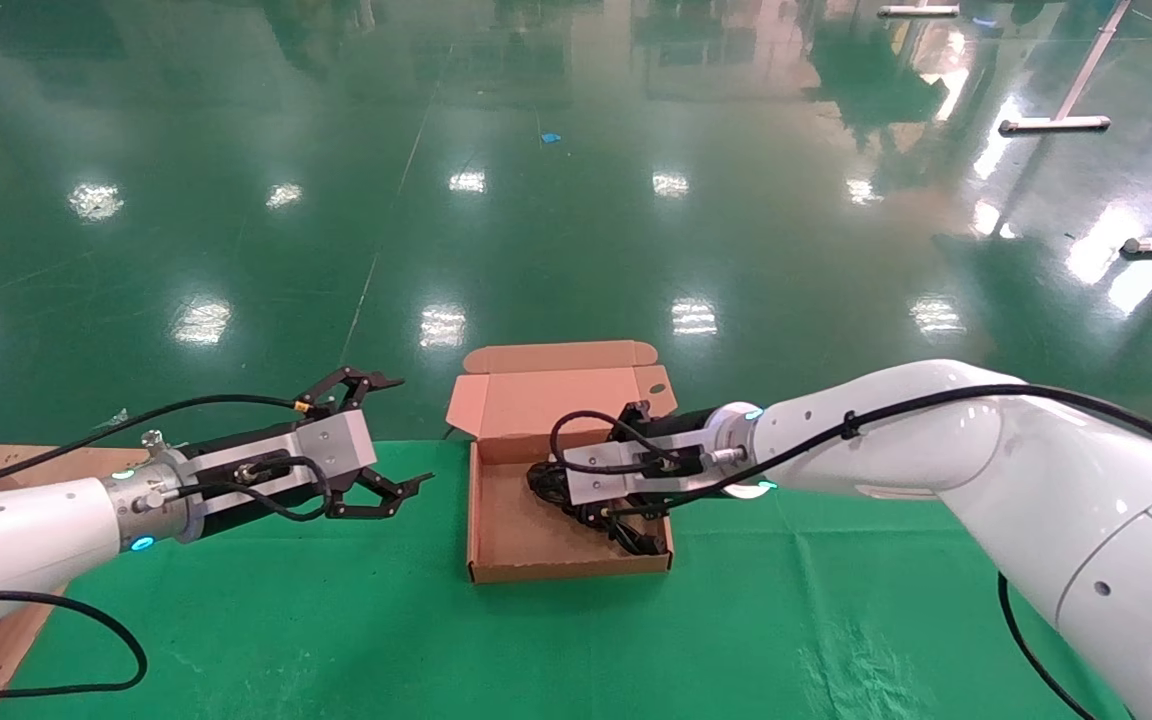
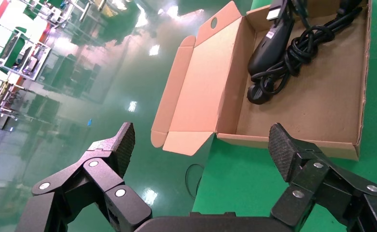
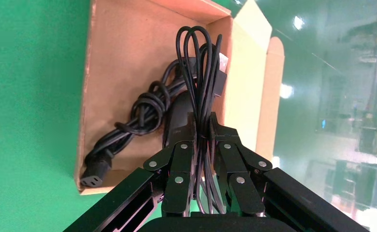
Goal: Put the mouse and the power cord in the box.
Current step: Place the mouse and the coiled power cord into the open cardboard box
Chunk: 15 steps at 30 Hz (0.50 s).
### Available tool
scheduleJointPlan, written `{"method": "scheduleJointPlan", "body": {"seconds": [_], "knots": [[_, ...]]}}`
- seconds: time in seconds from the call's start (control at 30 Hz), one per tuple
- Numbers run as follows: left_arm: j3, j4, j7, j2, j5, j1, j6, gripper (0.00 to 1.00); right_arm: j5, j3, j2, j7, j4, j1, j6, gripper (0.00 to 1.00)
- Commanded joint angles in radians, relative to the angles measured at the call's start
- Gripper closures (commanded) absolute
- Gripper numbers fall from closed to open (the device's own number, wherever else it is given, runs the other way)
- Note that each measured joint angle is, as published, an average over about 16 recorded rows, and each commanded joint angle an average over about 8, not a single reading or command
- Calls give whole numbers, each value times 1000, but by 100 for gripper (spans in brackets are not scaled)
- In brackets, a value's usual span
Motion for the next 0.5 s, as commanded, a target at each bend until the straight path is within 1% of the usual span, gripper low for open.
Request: {"method": "scheduleJointPlan", "body": {"seconds": [0.03,0.33,0.5], "knots": [[-2,6,3,-1,-3,-1,5,0,2,-11,0,2,0,-5,7,0],[-1,-2,-3,1,0,0,0,0,4,6,4,2,3,-4,-5,0],[-27,-46,-54,-18,-2,18,24,0,37,53,39,25,39,-33,-42,0]]}}
